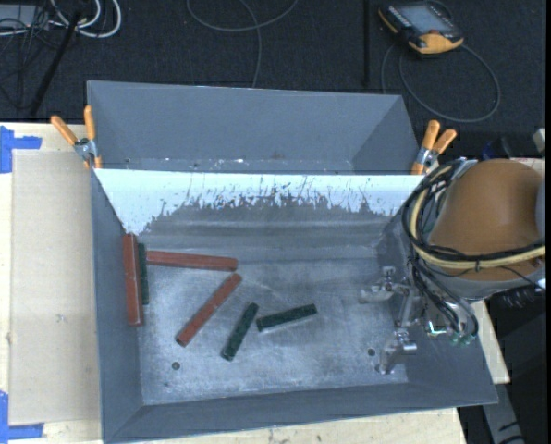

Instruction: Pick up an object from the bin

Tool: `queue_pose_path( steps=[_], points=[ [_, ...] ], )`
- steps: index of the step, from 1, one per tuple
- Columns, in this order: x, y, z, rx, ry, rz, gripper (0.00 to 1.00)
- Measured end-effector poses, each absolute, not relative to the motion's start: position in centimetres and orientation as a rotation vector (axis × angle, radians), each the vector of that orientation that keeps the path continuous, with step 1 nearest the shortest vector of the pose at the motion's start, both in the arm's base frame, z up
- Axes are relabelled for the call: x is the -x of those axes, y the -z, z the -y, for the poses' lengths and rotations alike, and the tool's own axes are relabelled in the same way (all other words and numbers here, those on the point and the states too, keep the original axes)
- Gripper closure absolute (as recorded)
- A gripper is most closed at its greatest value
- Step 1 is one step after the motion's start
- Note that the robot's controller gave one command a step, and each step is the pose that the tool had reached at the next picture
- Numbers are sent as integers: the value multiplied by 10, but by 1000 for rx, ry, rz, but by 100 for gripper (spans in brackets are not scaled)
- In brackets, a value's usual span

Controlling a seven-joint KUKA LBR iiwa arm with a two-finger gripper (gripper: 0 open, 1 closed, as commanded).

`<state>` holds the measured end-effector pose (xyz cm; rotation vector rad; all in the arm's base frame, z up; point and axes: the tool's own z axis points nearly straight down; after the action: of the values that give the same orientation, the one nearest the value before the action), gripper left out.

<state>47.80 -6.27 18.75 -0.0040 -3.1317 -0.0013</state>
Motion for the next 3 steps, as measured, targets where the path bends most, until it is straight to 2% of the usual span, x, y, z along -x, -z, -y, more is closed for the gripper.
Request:
queue_pose_path(
  steps=[1, 2, 3],
  points=[
    [-480, -191, 63, 0, 0, 3140, 0],
    [-490, -165, 26, -116, -3, 3140, 0],
    [-493, -102, 4, -174, 1, 3141, 0]
  ],
)
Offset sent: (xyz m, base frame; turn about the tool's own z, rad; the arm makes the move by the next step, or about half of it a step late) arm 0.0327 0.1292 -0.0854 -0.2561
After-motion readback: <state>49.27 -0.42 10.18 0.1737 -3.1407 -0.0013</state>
